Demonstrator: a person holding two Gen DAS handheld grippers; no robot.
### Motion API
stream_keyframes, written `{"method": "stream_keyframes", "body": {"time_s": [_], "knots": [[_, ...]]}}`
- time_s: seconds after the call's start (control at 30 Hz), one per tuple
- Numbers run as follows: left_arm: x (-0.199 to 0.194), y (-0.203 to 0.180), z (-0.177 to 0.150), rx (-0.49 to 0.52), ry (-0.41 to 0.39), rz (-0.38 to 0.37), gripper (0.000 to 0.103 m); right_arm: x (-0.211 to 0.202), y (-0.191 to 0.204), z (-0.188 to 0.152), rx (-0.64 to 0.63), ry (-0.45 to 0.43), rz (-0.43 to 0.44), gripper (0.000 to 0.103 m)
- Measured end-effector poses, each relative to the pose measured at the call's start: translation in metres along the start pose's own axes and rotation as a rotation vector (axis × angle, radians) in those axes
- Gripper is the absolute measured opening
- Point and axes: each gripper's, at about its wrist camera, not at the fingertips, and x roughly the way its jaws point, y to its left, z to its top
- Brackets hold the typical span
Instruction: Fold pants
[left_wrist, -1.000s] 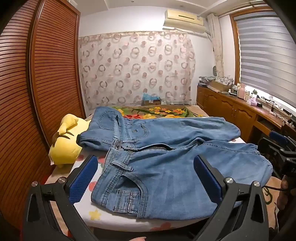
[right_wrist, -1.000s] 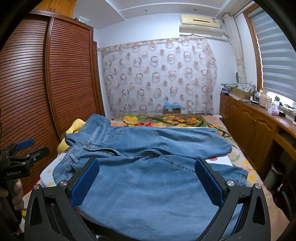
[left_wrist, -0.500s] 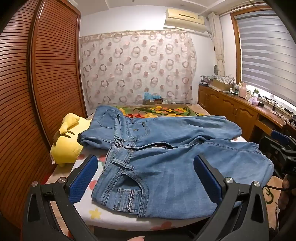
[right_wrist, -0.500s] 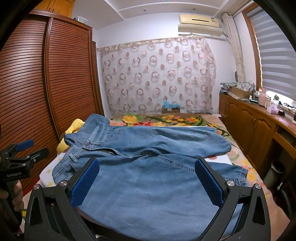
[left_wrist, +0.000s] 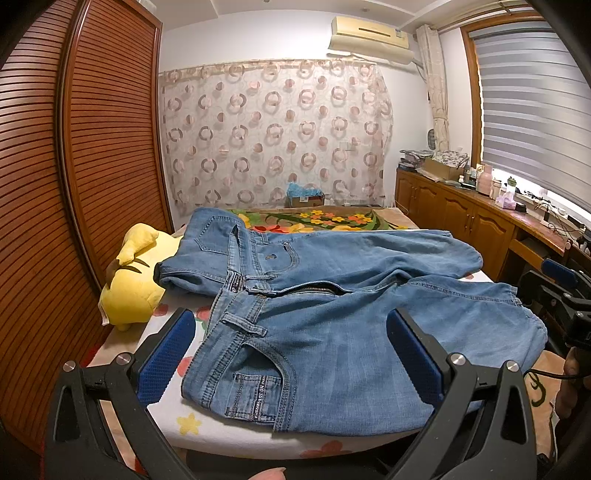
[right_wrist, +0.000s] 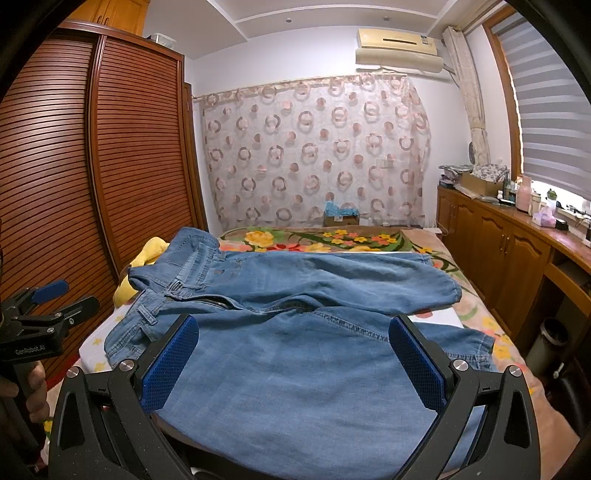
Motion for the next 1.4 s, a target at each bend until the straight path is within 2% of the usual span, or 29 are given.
{"method": "stream_keyframes", "body": {"time_s": [1.4], "knots": [[0.0023, 0.0015, -0.0016, -0.002, 0.0, 0.0, 0.103, -0.0014, 0.0001, 0.0002, 0.003, -0.007, 0.003, 0.102]]}}
